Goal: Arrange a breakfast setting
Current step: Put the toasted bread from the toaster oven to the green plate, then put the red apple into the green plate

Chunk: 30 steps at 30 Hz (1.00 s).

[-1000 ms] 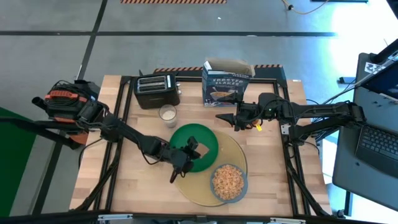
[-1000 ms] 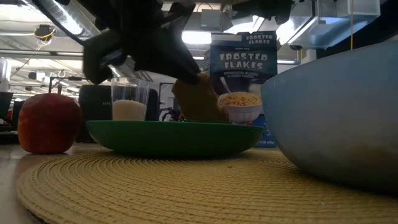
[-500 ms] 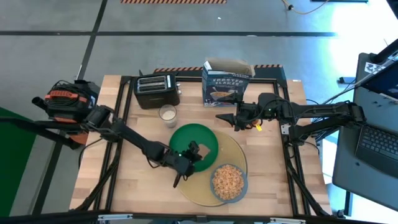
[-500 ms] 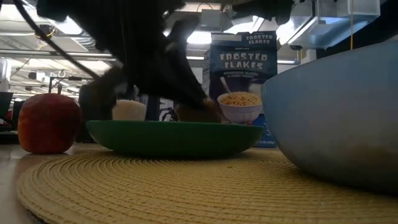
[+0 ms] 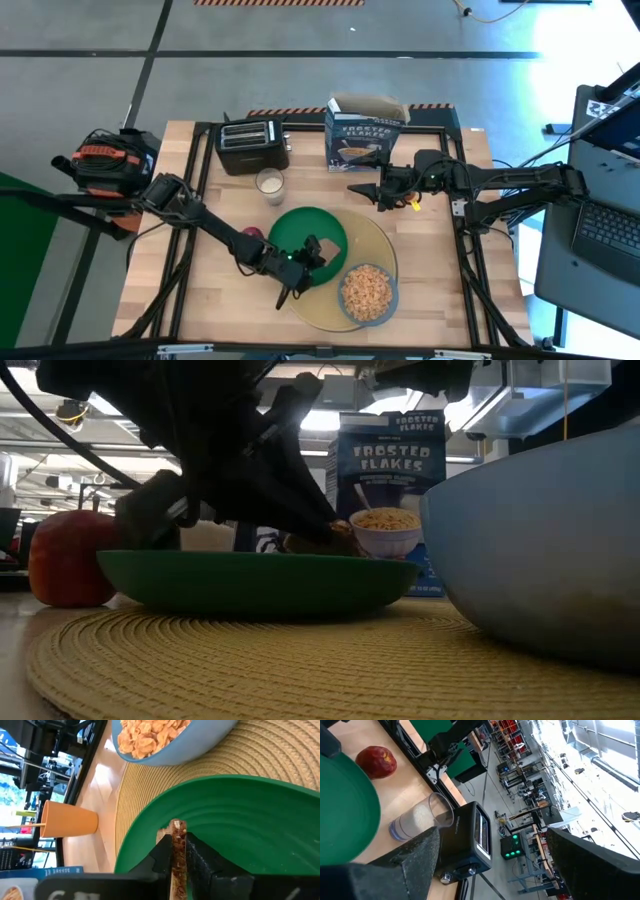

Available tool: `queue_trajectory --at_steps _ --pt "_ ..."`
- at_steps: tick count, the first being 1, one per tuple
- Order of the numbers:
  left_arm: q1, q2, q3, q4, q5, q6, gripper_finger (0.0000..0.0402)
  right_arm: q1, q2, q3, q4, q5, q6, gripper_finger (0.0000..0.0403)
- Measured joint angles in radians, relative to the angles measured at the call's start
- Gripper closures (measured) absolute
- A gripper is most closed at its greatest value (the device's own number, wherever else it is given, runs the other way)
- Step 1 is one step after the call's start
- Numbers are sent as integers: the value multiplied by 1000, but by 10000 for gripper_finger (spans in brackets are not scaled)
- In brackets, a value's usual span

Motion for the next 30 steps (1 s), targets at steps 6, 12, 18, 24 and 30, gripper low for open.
queue_trajectory --at_steps 6,12,18,24,30 --pt "2 0 0 2 -1 -3 327 0 0 0 -1 0 0 61" --pt "1 0 0 6 -3 -17 286 0 0 0 -1 0 0 61" --pt "-7 -1 37 6 16 -34 263 0 0 0 -1 0 0 61" --pt "-48 -1 97 -34 -6 -35 258 0 0 0 -1 0 0 61" --pt "-75 -9 129 -115 -217 -76 258 0 0 0 -2 0 0 61"
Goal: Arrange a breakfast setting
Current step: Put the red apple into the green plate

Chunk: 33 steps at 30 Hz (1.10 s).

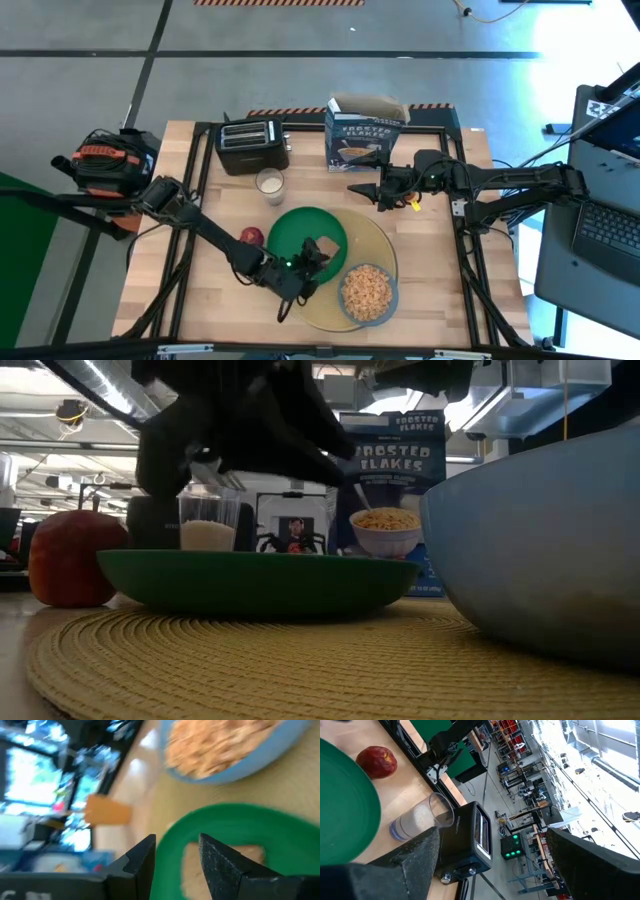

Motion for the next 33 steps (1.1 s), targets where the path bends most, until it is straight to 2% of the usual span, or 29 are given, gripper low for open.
queue_trajectory --at_steps 5,7,9,13,16,19,23,25,28,33 --pt "-46 -107 0 -47 -157 -9 258 0 0 0 -4 0 0 61" --pt "-66 -178 0 -57 -186 -10 259 0 0 0 -11 0 0 61" --pt "-82 -263 0 -64 -179 -6 262 0 0 0 -17 0 0 61" --pt "-84 -449 2 -91 -94 -33 266 0 0 0 -19 0 0 61" --pt "-69 -578 2 -215 -27 -205 266 0 0 0 -17 0 0 61" --pt "-51 -669 3 -458 18 -499 266 0 0 0 -19 -1 22 61" --pt "-43 -700 2 -846 31 -848 266 0 10 0 0 -69 89 61" --pt "-43 -699 -6 -969 21 -976 266 0 12 0 -18 -115 87 61" --pt "-37 -701 -54 -1012 37 -1071 266 0 12 0 -18 -174 79 61" --pt "9 -700 -101 -1005 192 -1130 267 0 12 0 -12 -222 78 61"
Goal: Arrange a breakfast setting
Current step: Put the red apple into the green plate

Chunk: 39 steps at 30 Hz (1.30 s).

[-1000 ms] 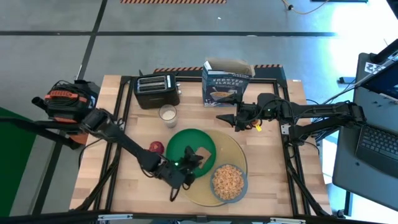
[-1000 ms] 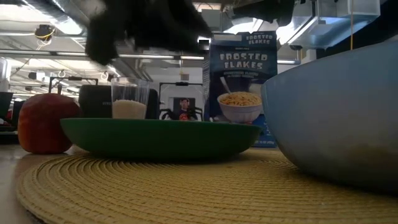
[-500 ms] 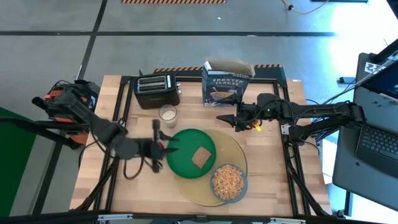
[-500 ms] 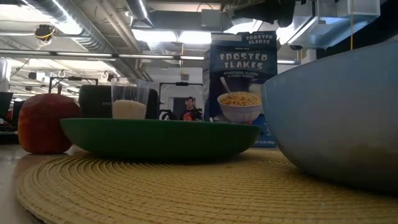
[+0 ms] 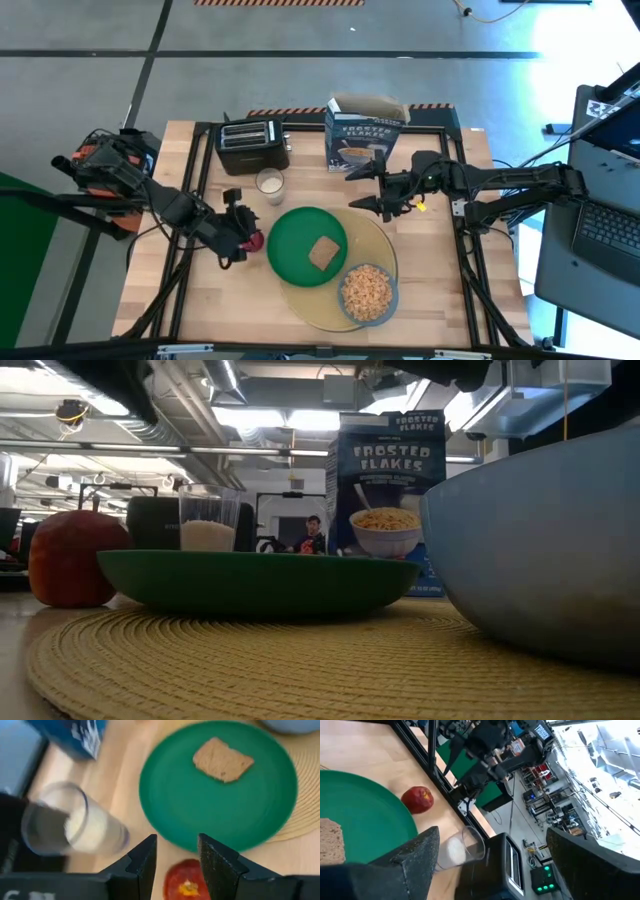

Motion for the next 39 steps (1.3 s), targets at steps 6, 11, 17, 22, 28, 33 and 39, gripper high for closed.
queue_trajectory --at_steps 6,11,17,22,28,33,39 --pt "78 1 -52 4 130 -92 267 0 0 0 1 2 -1 61" --pt "125 1 -115 14 255 -176 267 0 0 0 1 3 -1 61" --pt "145 1 -181 74 380 -219 267 0 0 0 2 3 -2 61" --pt "144 1 -187 84 386 -217 267 0 0 0 3 3 -25 61" --pt "150 1 -187 79 376 -209 295 0 0 0 3 3 -26 61" --pt "173 1 -187 78 369 -188 326 0 0 0 3 3 -26 61" --pt "184 1 -187 79 383 -188 349 0 0 0 2 3 -26 61"
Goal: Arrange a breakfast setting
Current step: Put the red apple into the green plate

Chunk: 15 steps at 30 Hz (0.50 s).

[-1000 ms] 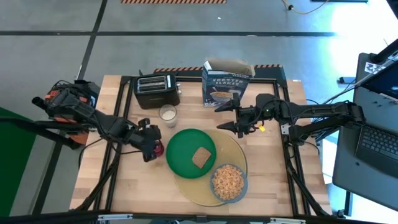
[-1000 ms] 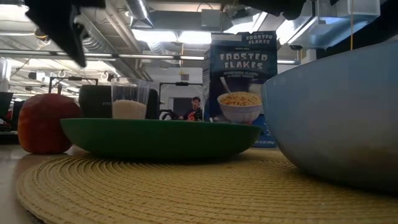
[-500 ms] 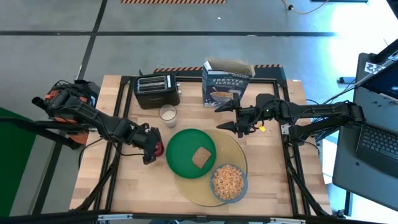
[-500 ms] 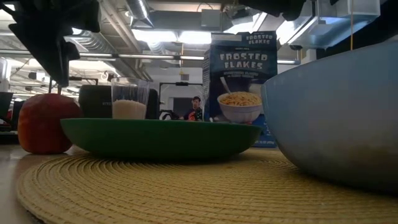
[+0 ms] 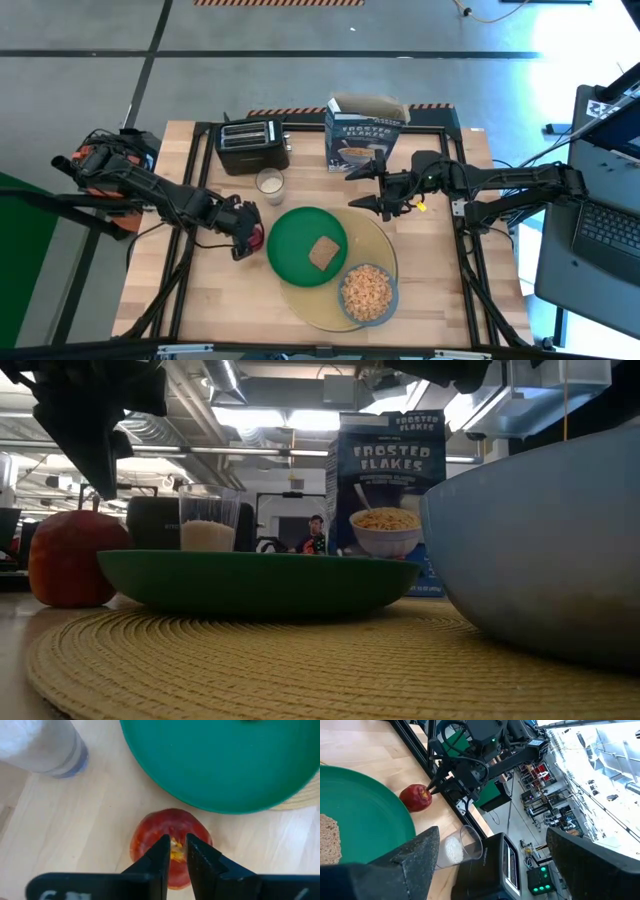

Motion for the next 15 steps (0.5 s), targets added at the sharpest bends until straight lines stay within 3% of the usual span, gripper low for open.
queue_trajectory --at_steps 9,15 --pt "-13 -3 0 -16 34 31 366 0 0 0 -10 0 1 61" --pt "-84 -7 0 -87 45 10 383 0 0 0 -13 0 29 61"
